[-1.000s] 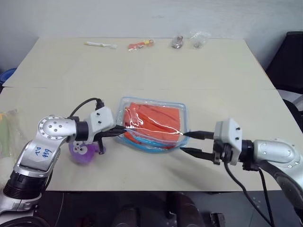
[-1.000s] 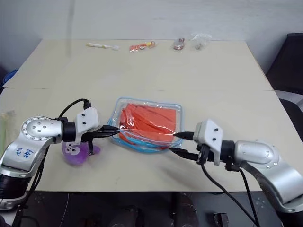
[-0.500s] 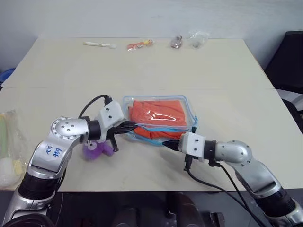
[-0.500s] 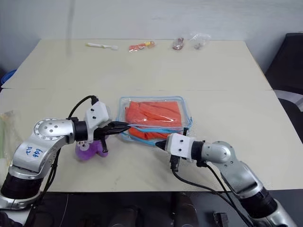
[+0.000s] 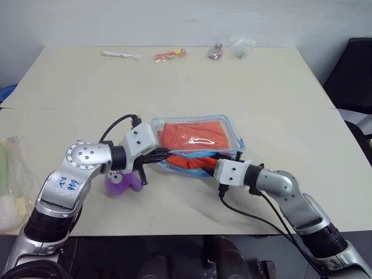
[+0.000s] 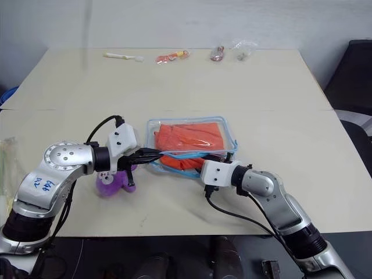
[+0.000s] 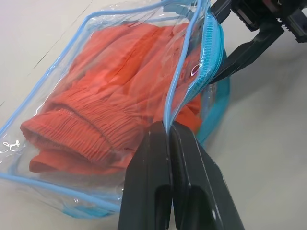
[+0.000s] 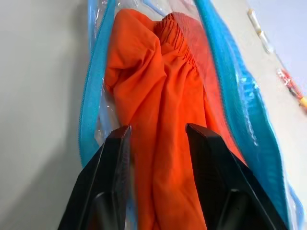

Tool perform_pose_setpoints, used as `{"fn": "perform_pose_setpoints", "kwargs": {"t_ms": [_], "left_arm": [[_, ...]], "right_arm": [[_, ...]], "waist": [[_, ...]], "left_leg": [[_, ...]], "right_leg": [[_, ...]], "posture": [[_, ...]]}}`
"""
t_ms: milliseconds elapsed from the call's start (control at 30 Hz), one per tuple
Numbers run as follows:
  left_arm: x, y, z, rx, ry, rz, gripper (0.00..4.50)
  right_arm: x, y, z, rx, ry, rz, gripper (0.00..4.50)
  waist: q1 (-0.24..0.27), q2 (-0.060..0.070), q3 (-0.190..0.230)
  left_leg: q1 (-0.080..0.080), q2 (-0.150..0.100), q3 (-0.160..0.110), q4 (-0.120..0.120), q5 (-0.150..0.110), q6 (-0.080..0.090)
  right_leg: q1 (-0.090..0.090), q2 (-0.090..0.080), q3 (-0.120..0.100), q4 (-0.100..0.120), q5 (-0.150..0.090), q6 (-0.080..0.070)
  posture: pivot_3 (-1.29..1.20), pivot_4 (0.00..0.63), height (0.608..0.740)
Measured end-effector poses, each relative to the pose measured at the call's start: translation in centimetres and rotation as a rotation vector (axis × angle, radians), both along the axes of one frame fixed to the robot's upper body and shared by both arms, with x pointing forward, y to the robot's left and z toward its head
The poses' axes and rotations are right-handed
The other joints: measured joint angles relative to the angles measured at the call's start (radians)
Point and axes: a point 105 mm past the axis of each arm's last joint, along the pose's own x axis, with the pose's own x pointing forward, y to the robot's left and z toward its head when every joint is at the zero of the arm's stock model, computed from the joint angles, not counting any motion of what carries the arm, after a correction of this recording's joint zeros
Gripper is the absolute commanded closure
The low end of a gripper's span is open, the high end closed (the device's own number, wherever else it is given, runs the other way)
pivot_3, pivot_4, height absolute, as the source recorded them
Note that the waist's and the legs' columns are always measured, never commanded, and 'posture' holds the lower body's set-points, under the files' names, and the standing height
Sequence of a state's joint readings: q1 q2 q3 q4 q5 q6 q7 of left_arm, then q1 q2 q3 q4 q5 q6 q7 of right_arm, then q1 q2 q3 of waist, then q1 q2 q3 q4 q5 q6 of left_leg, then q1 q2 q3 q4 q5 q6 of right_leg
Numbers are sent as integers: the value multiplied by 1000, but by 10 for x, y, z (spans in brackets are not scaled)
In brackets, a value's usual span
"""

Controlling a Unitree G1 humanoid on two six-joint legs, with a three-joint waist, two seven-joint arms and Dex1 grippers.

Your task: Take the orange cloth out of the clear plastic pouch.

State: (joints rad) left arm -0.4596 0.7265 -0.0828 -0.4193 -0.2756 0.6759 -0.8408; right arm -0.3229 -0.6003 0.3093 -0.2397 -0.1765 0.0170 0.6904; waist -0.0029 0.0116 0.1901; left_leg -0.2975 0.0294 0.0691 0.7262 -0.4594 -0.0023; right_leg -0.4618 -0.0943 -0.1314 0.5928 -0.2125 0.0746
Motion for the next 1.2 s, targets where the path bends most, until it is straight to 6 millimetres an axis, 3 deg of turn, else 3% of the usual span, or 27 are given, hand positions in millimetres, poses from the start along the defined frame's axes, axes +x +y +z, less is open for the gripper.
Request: {"fn": "perform_pose_setpoints", "kwargs": {"t_ms": [100, 200, 300, 467, 867, 967, 1200], "left_arm": [[0, 0, 0, 1, -1, -1, 4500], [0, -1, 1, 2, -5, -3, 4500], [1, -1, 1, 2, -6, -3, 4500], [1, -1, 2, 2, -8, -3, 4500], [2, -1, 2, -3, -15, 7, 4500], [2, -1, 3, -4, -17, 11, 4500], [4, -2, 3, -13, -24, 23, 4500]], "right_arm": [[2, -1, -1, -24, -18, -1, 2612], [6, -3, -4, -55, -42, -6, 2022], [11, -5, -6, -91, -71, -14, 1050], [13, -2, -5, -105, -97, -7, 1050], [41, 10, 0, -206, -184, -45, 1050], [42, 11, -2, -233, -186, -37, 1681], [37, 12, -12, -247, -142, -15, 4166]], "waist": [[0, 0, 0], [0, 0, 0], [0, 0, 0], [-1, 0, 0], [-3, 0, 0], [-3, 0, 0], [-1, 0, 0]], "left_leg": [[0, 0, 0, 0, 0, 0], [0, 0, 0, 0, 0, 0], [0, 0, 0, 0, 0, 0], [0, 0, 0, 0, 0, 0], [0, 0, 0, 2, 0, 0], [0, 0, 0, 2, 0, 0], [0, 0, -1, 3, 0, 0]], "right_leg": [[0, 0, 0, 0, 0, 0], [0, 0, 0, 0, 0, 0], [0, 0, 0, 0, 0, 0], [0, 0, 0, 0, 0, 0], [0, 0, 0, 1, 0, 0], [1, 0, 1, 1, 0, 0], [1, 0, 0, 1, 0, 0]], "posture": [[0, 150, 740], [0, 150, 740], [0, 150, 740], [0, 150, 740], [0, 150, 740], [0, 150, 740], [0, 150, 740]]}}
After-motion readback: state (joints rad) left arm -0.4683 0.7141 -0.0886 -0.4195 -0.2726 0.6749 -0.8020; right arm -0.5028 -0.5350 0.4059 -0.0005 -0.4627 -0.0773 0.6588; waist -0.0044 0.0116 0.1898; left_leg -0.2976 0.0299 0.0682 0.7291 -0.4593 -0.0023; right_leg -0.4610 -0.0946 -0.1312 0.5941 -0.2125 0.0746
